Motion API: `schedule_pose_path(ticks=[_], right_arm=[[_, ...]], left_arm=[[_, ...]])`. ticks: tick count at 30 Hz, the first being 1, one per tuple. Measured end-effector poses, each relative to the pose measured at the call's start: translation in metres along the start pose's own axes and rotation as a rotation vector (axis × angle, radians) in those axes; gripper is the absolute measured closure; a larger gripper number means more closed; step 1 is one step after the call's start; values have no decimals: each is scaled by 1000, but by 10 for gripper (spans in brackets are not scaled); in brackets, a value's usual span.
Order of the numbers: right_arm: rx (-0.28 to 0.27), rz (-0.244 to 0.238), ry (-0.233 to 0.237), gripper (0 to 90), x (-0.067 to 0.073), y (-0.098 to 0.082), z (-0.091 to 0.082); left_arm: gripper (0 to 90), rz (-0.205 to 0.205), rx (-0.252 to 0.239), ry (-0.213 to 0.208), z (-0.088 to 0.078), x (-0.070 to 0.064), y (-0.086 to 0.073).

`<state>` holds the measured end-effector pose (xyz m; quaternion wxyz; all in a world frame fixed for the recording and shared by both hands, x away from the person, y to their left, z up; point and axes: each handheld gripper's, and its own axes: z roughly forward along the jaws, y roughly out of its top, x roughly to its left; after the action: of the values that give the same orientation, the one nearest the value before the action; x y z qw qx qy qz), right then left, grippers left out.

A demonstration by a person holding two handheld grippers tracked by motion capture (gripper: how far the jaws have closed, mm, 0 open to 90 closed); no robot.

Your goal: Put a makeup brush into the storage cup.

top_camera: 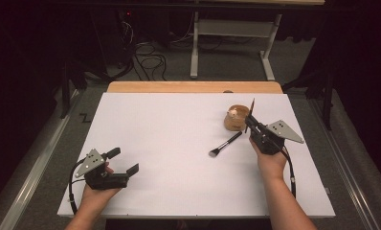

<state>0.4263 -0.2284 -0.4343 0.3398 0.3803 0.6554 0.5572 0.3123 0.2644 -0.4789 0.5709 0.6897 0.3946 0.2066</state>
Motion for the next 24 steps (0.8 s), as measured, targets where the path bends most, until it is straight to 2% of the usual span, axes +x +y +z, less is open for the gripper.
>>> schedule_pose_path(ticks=[4,8,12,17,21,24], right_arm=[[-7,17,-8,850,-5,9,10],[-11,8,-18,850,-8,18,20],[-10,1,-31,850,-10,27,30],[-15,31,-45,850,-16,29,40],[5,22,-49,850,-19,27,47],[9,35,-64,849,-21,24,50]], left_arm=[[36,4,0,-5,-1,0,0],[36,-4,-6,-7,-3,0,0],[37,11,1,-5,-3,-1,-1],[36,9,1,-7,-3,-1,-2],[37,-1,-7,-9,-5,-2,-2],[37,-7,-9,-9,-7,-1,-2]])
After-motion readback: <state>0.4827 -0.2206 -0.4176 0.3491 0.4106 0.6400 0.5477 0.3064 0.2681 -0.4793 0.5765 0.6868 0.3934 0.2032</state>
